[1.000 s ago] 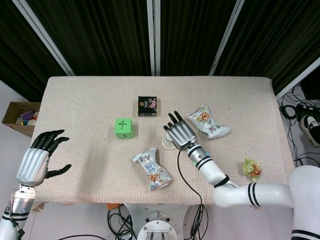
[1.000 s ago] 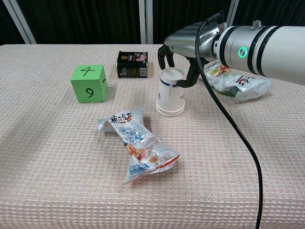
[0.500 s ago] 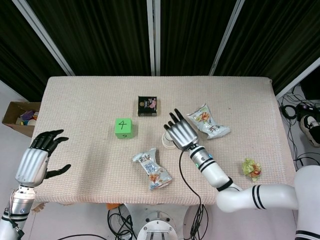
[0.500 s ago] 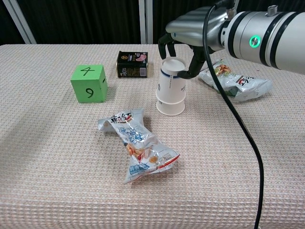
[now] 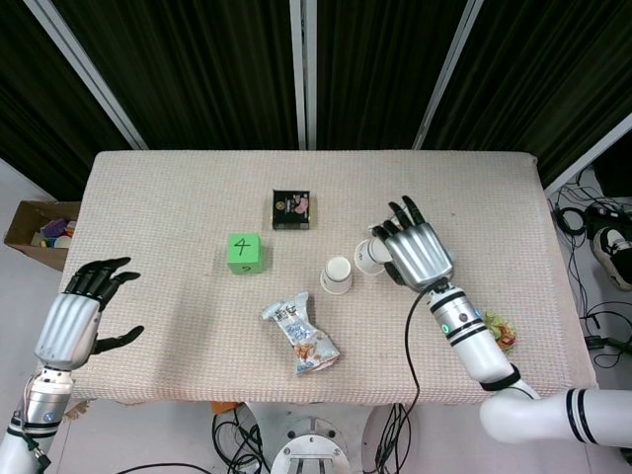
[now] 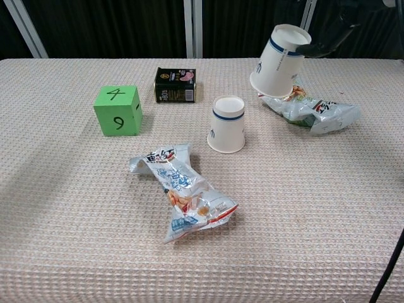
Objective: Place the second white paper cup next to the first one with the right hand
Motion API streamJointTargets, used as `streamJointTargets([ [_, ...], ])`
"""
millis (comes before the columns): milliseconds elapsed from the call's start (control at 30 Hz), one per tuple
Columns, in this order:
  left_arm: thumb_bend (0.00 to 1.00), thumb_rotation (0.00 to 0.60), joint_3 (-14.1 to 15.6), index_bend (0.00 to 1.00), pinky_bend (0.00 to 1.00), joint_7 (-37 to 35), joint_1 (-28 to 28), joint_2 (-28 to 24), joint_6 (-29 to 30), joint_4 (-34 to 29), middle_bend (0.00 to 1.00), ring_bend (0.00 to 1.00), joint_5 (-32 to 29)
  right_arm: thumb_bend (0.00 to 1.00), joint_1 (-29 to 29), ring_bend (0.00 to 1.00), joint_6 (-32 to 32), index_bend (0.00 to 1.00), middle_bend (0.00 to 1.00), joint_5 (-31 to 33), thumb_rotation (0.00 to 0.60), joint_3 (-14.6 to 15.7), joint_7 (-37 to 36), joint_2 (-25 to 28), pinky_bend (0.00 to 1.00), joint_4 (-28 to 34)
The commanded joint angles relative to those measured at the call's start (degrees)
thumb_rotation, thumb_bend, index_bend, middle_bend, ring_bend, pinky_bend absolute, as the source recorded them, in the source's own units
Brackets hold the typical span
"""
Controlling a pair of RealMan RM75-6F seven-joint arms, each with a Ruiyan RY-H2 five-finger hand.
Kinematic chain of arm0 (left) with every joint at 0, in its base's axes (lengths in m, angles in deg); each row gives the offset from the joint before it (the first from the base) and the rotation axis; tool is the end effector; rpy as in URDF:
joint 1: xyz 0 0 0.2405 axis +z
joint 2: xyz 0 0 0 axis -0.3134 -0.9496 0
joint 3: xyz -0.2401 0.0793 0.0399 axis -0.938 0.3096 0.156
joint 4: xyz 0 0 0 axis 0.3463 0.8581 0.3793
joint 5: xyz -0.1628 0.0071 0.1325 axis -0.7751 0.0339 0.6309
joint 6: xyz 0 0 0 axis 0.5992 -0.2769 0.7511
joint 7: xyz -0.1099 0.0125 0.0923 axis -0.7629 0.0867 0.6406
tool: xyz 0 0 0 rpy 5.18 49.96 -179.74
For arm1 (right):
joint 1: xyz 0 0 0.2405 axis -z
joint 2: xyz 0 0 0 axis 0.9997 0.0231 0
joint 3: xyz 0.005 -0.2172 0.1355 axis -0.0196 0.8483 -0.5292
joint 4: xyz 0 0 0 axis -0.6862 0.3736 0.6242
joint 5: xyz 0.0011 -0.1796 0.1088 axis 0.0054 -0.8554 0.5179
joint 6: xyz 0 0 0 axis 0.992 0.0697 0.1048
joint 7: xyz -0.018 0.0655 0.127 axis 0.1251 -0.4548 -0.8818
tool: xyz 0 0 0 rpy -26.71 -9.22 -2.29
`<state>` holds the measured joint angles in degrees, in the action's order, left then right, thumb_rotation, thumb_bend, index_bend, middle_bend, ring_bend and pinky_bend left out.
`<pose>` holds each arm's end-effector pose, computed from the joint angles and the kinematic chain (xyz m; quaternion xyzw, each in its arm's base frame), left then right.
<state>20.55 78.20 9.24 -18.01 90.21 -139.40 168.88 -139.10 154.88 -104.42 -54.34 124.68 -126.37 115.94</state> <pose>-0.2309 0.1894 0.1460 -0.6169 -0.3674 -0.4812 0.5029 -0.0883 -0.3206 0.0821 0.7626 -0.2706 0.3413 0.4782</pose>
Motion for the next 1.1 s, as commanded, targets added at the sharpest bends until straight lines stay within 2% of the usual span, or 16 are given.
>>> streamJointTargets([
  [33, 0.09, 0.6, 0.0, 0.26, 0.16, 0.0, -0.2, 0.3, -0.3, 0.0, 0.14, 0.13, 0.0, 0.35, 1.3, 0.07, -2.9, 0.4, 0.42, -0.2, 0.6, 1.5, -2.9, -0.7, 0.0, -3.2],
  [267, 0.09, 0.6, 0.2, 0.26, 0.16, 0.5, 0.2, 0.3, 0.0, -0.4, 0.14, 0.13, 0.2, 0.35, 1.0, 0.07, -7.5, 0.4, 0.41, -1.1, 0.6, 2.0, -6.0, -5.8, 0.0, -10.4],
  [500, 0.09, 0.6, 0.5, 0.26, 0.16, 0.1, 0.3, 0.5, -0.4, -0.1, 0.14, 0.13, 0.0, 0.35, -0.5, 0.07, -11.0, 0.4, 0.4, 0.5, 0.6, 2.3, -4.7, -11.0, 0.0, -16.7],
  [867, 0.09, 0.6, 0.5, 0.26, 0.16, -0.8, 0.7, 0.7, 0.1, 0.6, 0.14, 0.13, 0.2, 0.35, -1.8, 0.07, -11.5, 0.4, 0.38, 1.4, 0.6, 2.1, -2.2, -15.4, 0.01, -20.5],
  [933, 0.09, 0.6, 0.6, 0.26, 0.16, -1.0, 0.8, 0.8, 0.3, 0.8, 0.14, 0.13, 0.2, 0.34, -1.7, 0.07, -11.5, 0.37, 0.36, 1.5, 0.6, 2.3, -1.9, -15.4, 0.0, -20.4],
  [1100, 0.09, 0.6, 0.6, 0.26, 0.16, -1.4, 0.9, 0.9, 0.4, 1.2, 0.14, 0.13, 0.3, 0.3, -1.0, 0.05, -10.9, 0.18, 0.28, 0.9, 0.6, 2.7, -2.0, -14.5, 0.0, -19.1],
])
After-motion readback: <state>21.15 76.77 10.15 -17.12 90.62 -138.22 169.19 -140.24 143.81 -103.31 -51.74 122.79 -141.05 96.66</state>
